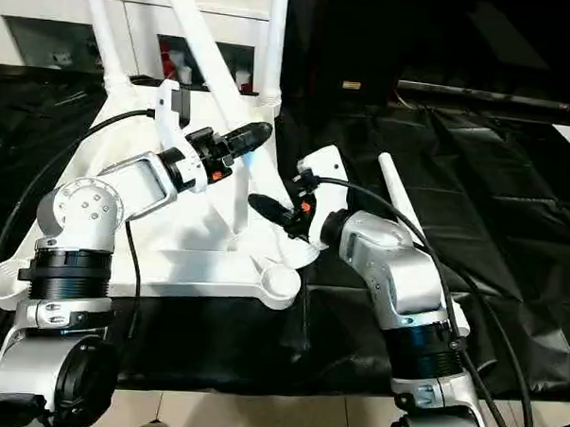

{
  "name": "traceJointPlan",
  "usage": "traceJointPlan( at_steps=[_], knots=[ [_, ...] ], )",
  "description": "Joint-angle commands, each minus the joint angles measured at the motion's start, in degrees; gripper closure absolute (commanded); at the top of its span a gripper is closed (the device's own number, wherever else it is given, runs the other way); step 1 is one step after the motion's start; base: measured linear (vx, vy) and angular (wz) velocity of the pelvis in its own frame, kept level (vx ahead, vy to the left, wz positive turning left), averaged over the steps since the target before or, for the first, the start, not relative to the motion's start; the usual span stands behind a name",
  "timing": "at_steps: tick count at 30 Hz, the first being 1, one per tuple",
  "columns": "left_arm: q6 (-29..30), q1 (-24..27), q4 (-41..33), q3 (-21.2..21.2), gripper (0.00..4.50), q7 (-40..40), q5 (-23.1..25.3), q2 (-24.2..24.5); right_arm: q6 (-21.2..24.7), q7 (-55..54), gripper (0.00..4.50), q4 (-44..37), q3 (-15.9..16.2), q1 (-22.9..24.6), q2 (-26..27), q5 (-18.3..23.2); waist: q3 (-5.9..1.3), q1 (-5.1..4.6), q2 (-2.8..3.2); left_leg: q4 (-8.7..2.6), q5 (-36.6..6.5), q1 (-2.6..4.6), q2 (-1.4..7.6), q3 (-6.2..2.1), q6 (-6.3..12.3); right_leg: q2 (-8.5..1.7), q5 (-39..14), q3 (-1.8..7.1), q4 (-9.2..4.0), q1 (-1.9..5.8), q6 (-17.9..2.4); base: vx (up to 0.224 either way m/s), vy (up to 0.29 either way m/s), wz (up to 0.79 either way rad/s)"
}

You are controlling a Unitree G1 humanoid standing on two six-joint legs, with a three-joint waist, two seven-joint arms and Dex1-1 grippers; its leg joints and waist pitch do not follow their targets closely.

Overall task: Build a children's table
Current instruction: Pick table leg

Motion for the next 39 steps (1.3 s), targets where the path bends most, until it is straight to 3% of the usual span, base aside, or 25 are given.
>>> traceJointPlan(
  at_steps=[1, 6, 9, 10, 11, 14, 19, 23, 27, 29, 31, 34, 39],
  knots=[
    [-0.4, -1.1, -0.6, -1.1, 2.04, 0.0, -1.0, -0.9, -0.1, -0.2, 2.63, 0.9, 0.9, -1.1, 0.0, -0.3, -4.59, 0.16, -0.29, -3.48, -4.3, 0.05, 0.67, 0.09, 1.69, -3.4, -11.3, 2.9, -3.93, 4.16, -6.6, 0.0, 0.0, 0.0],
    [-1.3, -1.0, -0.6, -1.4, 2.49, -0.8, -0.7, -1.0, -0.4, -0.3, 2.63, 1.1, 1.1, -1.3, -0.2, -0.7, -4.56, 0.12, -0.35, -3.51, -4.6, 0.03, 0.65, 0.09, 1.51, -3.4, -12.1, 2.9, -4.03, 4.16, -6.3, 0.0, 0.0, 0.0],
    [-2.1, -0.9, -0.9, -1.6, 2.64, -1.2, -0.6, -1.2, -3.6, -0.5, 2.63, 1.4, 2.3, -1.2, -0.6, -2.7, -4.59, 0.13, -0.2, -3.46, -4.5, 0.01, 0.65, 0.1, 1.27, -3.41, -11.8, 2.89, -4.0, 4.12, -6.1, 0.0, 0.0, 0.0],
    [-2.3, -1.0, -1.0, -2.1, 2.66, -1.7, -0.3, -0.9, -1.3, 0.4, 2.63, 1.8, 0.6, -1.3, 0.2, 0.2, -4.57, 0.06, -0.16, -3.49, -4.9, 0.08, 0.59, 0.13, 1.45, -3.35, -11.9, 2.92, -4.06, 4.14, -6.3, 0.0, 0.0, 0.0],
    [-2.3, -1.0, -1.0, -2.1, 2.68, -1.7, -0.3, -0.9, -1.3, 0.4, 2.28, 1.8, 0.6, -1.3, 0.2, 0.2, -4.59, 0.07, -0.19, -3.48, -4.9, 0.09, 0.62, 0.12, 1.57, -3.34, -11.9, 2.93, -4.04, 4.11, -6.4, 0.0, 0.0, 0.0],
    [-2.9, -1.1, -1.1, -3.2, 2.68, -3.1, 0.3, -0.1, 1.9, 0.6, 1.91, 1.6, -2.5, -2.0, 1.1, 3.9, -4.64, 0.04, -0.15, -3.53, -4.8, 0.11, 0.65, 0.05, 2.06, -3.32, -11.1, 2.91, -3.93, 4.17, -6.9, 0.0, 0.0, 0.0],
    [-3.4, -2.2, -1.2, -5.7, 2.68, -6.7, 1.2, 2.1, 5.8, 5.5, 1.52, -0.6, -3.4, -2.2, -2.5, 7.0, -4.7, 0.25, -0.25, -3.44, -3.8, 0.06, 0.73, 0.1, 2.05, -3.37, -9.5, 2.98, -3.73, 4.3, -7.2, 0.0, 0.0, 0.0],
    [-2.1, -3.7, -1.2, -7.5, 2.68, -10.8, 0.7, 4.6, 10.1, 9.6, 1.46, 0.4, -5.4, -3.4, -6.6, 10.2, -4.65, 0.32, -0.21, -3.42, -4.0, 0.11, 0.66, 0.11, 1.99, -3.33, -10.7, 2.94, -3.85, 4.34, -7.0, 0.0, 0.0, 0.0],
    [-1.4, -4.9, -1.2, -9.4, 2.68, -14.9, 0.2, 6.6, 12.8, 13.1, 1.46, 1.1, -5.6, -4.6, -9.8, 12.1, -4.58, 0.4, -0.23, -3.37, -4.1, 0.07, 0.64, 0.15, 1.88, -3.4, -12.1, 2.9, -3.99, 4.33, -6.8, 0.0, 0.0, 0.0],
    [-1.1, -5.4, -1.2, -10.7, 2.68, -17.0, 0.4, 7.7, 14.1, 14.9, 1.46, 1.7, -5.6, -5.4, -11.3, 12.9, -4.64, 0.35, -0.43, -3.32, -3.9, 0.04, 0.64, 0.17, 1.91, -3.39, -11.7, 2.88, -3.91, 4.35, -7.1, 0.0, 0.0, 0.0],
    [-1.0, -5.6, -1.1, -11.3, 2.68, -18.0, 0.4, 8.1, 14.5, 15.5, 1.46, 1.9, -5.4, -5.6, -11.7, 13.1, -4.69, 0.36, -0.26, -3.24, -3.4, -0.03, 0.64, 0.17, 1.9, -3.39, -10.9, 2.86, -3.77, 4.36, -7.8, 0.0, 0.0, 0.0],
    [-0.4, -6.1, -1.4, -12.3, 2.68, -19.4, 0.1, 8.8, 14.9, 16.6, 1.46, 1.8, -3.9, -5.8, -12.6, 12.8, -4.72, 0.37, -0.48, -3.22, -3.2, -0.04, 0.66, 0.18, 1.84, -3.39, -10.7, 2.83, -3.68, 4.39, -8.0, 0.0, 0.0, 0.0],
    [-0.1, -6.1, -1.8, -13.3, 2.68, -21.5, 0.0, 9.5, 14.9, 17.4, 1.46, 1.5, -1.8, -5.5, -13.3, 12.0, -4.72, 0.42, -0.27, -3.26, -3.4, 0.08, 0.77, 0.15, 1.5, -3.44, -11.0, 2.83, -3.69, 4.33, -8.2, 0.0, 0.0, 0.0]
  ],
)
